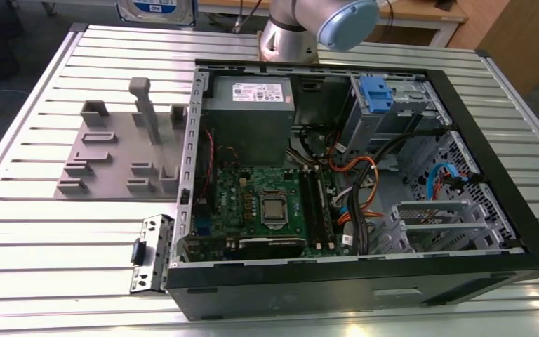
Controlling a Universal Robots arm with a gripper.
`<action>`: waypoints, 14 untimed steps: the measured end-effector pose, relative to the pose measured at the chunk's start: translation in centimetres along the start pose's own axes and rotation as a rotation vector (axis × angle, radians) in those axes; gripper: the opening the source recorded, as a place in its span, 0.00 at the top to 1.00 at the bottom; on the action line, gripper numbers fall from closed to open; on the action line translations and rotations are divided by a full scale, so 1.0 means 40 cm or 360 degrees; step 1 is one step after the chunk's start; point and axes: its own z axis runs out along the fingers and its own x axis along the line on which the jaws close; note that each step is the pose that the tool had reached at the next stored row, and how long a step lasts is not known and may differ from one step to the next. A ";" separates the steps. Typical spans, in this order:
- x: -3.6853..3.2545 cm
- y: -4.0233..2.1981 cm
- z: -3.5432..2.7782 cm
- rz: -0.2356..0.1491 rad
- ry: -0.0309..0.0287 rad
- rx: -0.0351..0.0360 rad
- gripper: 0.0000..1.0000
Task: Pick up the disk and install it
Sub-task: 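Pick up the disk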
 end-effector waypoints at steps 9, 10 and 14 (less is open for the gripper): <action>0.010 -0.063 0.000 0.0000 0.00001 -0.0003 0.64; 0.012 -0.066 0.000 0.0000 0.00000 -0.0003 0.64; 0.023 -0.074 -0.001 0.0000 -0.00001 -0.0002 0.64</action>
